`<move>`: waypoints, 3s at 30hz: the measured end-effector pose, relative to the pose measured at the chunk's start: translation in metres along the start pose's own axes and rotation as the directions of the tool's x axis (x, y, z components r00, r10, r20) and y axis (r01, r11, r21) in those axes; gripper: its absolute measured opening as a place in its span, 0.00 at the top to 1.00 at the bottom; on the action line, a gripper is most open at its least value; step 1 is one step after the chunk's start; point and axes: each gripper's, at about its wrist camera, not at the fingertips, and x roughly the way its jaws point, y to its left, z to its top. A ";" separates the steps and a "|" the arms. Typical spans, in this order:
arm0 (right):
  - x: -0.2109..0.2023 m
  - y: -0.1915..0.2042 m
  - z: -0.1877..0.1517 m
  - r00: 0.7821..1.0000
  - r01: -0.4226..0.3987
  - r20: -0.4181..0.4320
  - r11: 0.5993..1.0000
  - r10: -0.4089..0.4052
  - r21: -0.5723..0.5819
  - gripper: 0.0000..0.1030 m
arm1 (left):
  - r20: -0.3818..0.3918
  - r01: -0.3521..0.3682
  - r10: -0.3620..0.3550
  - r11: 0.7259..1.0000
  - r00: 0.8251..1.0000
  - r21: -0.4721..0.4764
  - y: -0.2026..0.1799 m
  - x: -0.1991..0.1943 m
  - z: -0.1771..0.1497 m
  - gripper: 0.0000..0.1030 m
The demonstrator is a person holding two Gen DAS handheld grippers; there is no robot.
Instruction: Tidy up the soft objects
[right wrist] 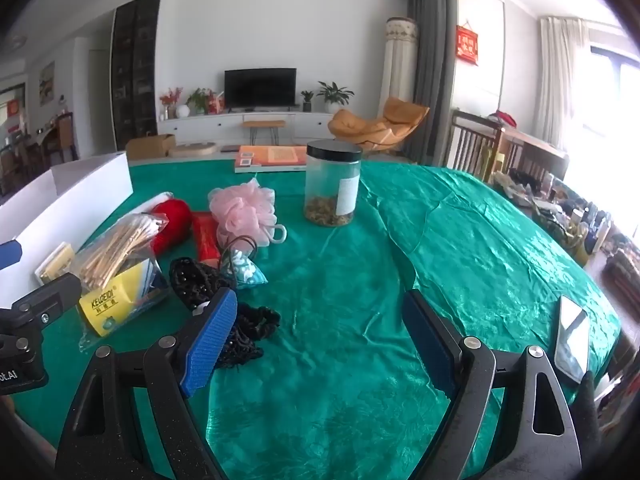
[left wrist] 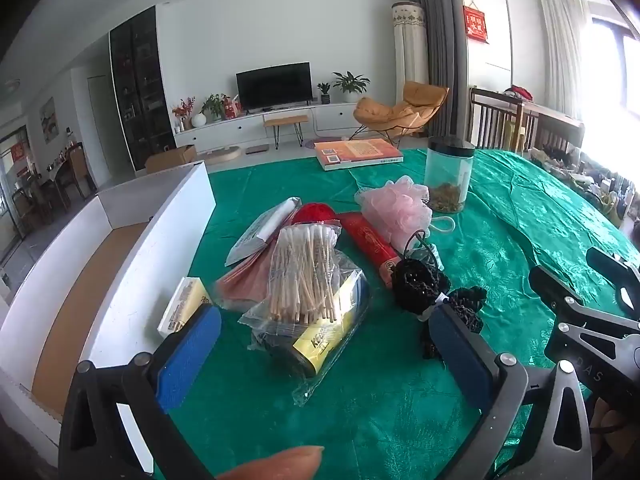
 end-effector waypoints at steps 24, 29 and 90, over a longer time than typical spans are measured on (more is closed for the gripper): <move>0.005 0.006 -0.003 0.999 -0.024 -0.036 1.000 0.024 -0.006 0.16 | -0.050 -0.016 0.016 1.000 0.999 0.014 -0.001 0.006 -0.009 0.00; 0.005 0.007 -0.003 0.999 -0.024 -0.036 1.000 0.024 -0.007 0.16 | -0.050 -0.018 0.018 1.000 0.999 0.011 0.000 0.005 -0.010 0.00; 0.008 0.011 -0.004 0.999 -0.030 -0.043 0.999 0.030 -0.010 0.16 | -0.066 -0.028 0.030 0.999 0.997 0.029 -0.004 0.007 -0.013 0.00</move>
